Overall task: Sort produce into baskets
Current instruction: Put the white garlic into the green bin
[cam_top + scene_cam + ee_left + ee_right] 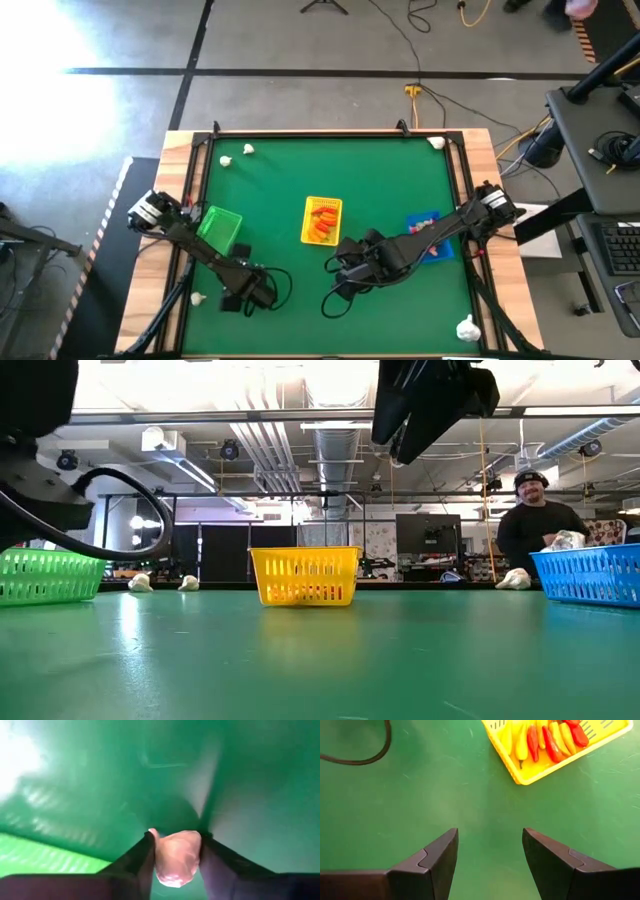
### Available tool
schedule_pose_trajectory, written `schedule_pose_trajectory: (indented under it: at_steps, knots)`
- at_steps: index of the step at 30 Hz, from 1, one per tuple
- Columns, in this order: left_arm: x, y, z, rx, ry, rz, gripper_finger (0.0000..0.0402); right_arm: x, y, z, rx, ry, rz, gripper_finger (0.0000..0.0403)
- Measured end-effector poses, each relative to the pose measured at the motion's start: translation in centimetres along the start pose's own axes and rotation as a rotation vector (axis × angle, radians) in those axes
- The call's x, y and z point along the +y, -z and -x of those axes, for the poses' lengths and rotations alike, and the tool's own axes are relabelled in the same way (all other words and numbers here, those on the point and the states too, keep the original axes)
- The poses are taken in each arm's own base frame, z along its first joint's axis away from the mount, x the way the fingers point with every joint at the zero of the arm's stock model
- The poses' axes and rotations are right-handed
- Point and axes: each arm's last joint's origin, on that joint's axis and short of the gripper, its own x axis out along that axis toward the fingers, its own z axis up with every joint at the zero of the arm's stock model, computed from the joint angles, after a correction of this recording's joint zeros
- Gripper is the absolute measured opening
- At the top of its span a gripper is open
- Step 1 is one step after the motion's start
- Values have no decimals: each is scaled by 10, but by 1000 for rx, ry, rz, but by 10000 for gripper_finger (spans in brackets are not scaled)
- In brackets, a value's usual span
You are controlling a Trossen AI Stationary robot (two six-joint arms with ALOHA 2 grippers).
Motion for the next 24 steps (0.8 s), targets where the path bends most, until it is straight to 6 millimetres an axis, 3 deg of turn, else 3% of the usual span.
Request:
schedule_pose_trajectory:
  at_steps: [5,11,16,20,24]
  knots:
    - [4,6,4,31,-42,41,69,1,-2,4,1,-12,11,212]
    - [12,18,36,25,-121,60,81,8,-15,21,-40,-67,61,212]
    - [22,29,68,-78,-86,83,82,12,-32,40,-94,-127,68,212]
    - [48,45,77,-119,-82,173,81,14,-47,60,-151,-175,70,212]
    - [90,61,63,-84,-56,375,81,16,-58,79,-199,-224,70,212]
